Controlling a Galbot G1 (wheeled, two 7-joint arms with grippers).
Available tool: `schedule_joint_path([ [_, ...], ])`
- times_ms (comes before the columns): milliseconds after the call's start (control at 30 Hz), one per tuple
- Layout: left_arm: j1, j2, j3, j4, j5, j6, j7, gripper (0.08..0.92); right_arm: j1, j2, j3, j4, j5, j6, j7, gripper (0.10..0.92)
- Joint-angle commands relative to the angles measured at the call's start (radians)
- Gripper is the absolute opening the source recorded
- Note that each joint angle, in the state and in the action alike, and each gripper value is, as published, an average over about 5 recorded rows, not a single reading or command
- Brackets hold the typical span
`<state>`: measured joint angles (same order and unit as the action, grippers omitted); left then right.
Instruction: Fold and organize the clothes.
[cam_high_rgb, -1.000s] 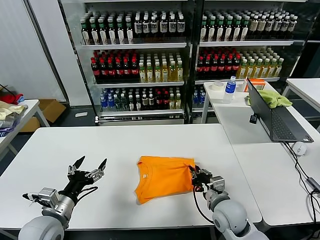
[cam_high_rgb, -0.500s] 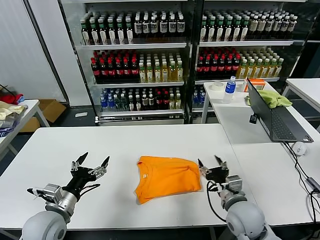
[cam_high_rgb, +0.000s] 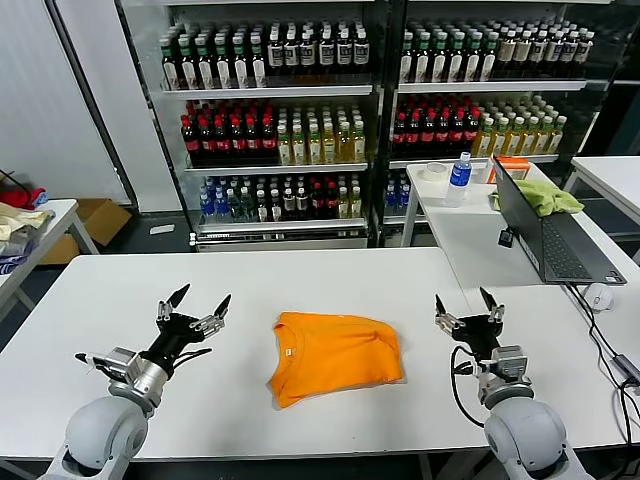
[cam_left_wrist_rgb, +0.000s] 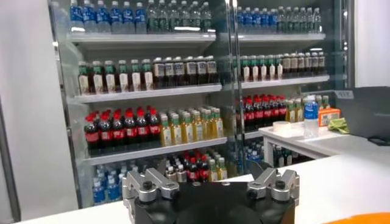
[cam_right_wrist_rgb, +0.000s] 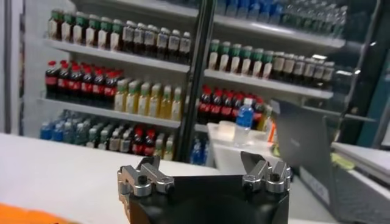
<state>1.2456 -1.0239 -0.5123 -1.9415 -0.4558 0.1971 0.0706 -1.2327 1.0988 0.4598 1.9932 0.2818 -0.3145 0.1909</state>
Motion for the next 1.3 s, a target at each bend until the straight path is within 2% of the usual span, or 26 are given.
schedule_joint_path([
  [33, -0.069, 0.016, 0.030, 0.063, 0.011, -0.027, 0.010, 0.823, 0.011, 0.028, 0.034, -0.082, -0.046, 0.104, -0.039, 0.823],
  [500, -0.035, 0.024, 0.006, 0.072, 0.069, -0.085, 0.017, 0.823, 0.014, 0.029, 0.028, -0.097, -0.074, 0.093, -0.044, 0.823],
  [1300, -0.016, 0.007, -0.004, 0.077, 0.072, -0.109, 0.039, 0.823, -0.033, 0.024, 0.084, -0.081, -0.121, 0.126, -0.074, 0.823],
])
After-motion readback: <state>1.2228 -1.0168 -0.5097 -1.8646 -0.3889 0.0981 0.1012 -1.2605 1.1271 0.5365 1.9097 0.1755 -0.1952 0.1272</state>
